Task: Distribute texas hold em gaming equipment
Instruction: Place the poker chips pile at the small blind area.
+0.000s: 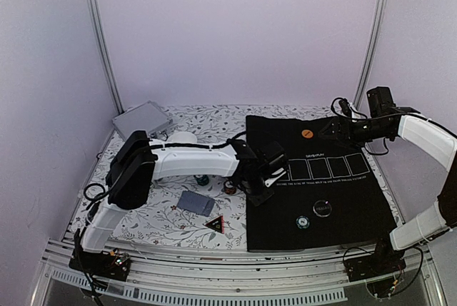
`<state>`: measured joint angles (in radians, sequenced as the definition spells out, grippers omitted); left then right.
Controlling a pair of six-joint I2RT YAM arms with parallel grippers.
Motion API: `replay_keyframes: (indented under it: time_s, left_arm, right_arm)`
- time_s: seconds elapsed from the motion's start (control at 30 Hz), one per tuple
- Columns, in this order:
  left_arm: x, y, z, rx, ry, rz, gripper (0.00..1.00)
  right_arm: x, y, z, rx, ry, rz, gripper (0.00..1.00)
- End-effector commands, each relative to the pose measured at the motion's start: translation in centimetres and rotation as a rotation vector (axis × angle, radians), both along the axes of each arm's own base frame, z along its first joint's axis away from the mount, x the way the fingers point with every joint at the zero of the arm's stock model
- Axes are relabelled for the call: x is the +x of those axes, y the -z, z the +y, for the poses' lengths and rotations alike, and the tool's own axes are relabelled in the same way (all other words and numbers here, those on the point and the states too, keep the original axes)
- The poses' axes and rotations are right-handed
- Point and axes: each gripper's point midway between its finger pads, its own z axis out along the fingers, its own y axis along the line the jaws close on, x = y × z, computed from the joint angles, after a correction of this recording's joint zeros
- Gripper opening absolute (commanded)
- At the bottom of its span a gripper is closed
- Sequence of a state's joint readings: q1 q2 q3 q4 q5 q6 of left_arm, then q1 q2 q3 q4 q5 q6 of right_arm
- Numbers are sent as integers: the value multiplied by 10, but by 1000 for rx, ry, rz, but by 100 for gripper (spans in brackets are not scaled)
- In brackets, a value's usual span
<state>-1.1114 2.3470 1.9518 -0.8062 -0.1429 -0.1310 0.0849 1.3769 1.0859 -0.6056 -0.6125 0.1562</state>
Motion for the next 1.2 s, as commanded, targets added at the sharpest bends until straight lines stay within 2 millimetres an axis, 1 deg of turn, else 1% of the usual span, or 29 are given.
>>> replay_keyframes:
  time_s: [0.0, 0.2, 0.37, 0.47, 0.6, 0.63, 0.67, 0.77, 0.9, 1.0, 1.07, 1.17]
  left_arm:
    - [17, -24, -9, -39, 11, -62, 0]
    - [29, -9, -10, -12, 14, -75, 0]
    - [38, -11, -11, -60, 10, -31, 0]
    - [45, -7, -10, -77, -1, 30, 0]
    - [45, -3, -14, -59, 21, 57, 3]
    - [43, 2, -13, -44, 31, 71, 3]
    - [43, 0, -16, -46, 41, 73, 4]
    - [41, 9, -12, -24, 45, 118, 3]
    - [38, 13, -5, -6, 52, 137, 4]
    - [36, 14, -9, -8, 84, 136, 4]
    - [35, 14, -12, -10, 135, 133, 5]
    - [36, 13, -11, 9, 192, 110, 6]
  right_arm:
    - [3, -8, 3, 6, -17, -28, 99]
    - [4, -8, 3, 7, -19, -26, 99]
    - [4, -7, 3, 8, -19, -24, 99]
    - [5, -7, 3, 6, -18, -26, 99]
    - [4, -7, 3, 6, -17, -24, 99]
    - [4, -6, 3, 6, -17, -22, 99]
    - [4, -6, 3, 6, -16, -22, 99]
    - [5, -7, 3, 5, -17, -24, 99]
    - [4, -6, 2, 3, -15, -24, 99]
    - [3, -5, 3, 4, -18, -23, 99]
    - [2, -7, 3, 7, -20, -27, 99]
    - [1, -11, 4, 11, -23, -40, 99]
